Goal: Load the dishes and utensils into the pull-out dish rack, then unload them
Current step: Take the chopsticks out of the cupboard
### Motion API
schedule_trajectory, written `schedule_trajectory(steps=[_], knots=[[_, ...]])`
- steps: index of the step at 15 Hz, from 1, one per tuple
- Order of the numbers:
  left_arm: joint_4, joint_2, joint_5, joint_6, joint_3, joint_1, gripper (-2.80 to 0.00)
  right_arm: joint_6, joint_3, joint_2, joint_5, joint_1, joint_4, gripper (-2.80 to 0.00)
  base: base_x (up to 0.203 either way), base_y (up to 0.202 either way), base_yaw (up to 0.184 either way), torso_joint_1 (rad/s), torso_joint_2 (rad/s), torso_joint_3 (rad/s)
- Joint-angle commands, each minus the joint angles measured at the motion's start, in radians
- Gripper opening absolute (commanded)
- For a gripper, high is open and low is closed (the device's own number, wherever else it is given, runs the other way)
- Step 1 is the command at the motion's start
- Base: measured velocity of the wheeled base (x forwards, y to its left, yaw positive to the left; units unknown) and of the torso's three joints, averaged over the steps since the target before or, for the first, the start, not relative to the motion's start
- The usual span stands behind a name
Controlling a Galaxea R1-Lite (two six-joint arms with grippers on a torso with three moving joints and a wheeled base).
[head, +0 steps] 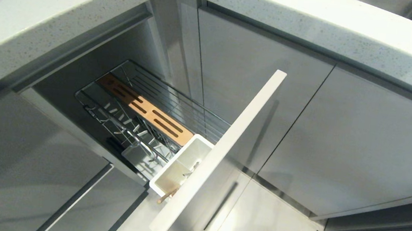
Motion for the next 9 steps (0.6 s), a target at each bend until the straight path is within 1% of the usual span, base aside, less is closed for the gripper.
schedule_trajectory(steps=[1,3,9], knots=[[0.0,-0.014,0.001,-0.004,0.016,0.005,-2.8,0.001,0.002,-0.004,0.0,0.0,0.0,-2.8,0.0,0.0,0.0,0.0,0.0,0.0],[0.029,-0.014,0.001,-0.018,0.018,0.005,-2.8,0.0,0.002,-0.004,0.0,0.0,0.0,-2.8,0.0,0.0,0.0,0.0,0.0,0.0],[0.065,-0.012,0.0,-0.035,0.018,0.001,-2.8,0.001,0.002,-0.004,0.0,0.0,0.0,-2.8,0.0,0.0,0.0,0.0,0.0,0.0]])
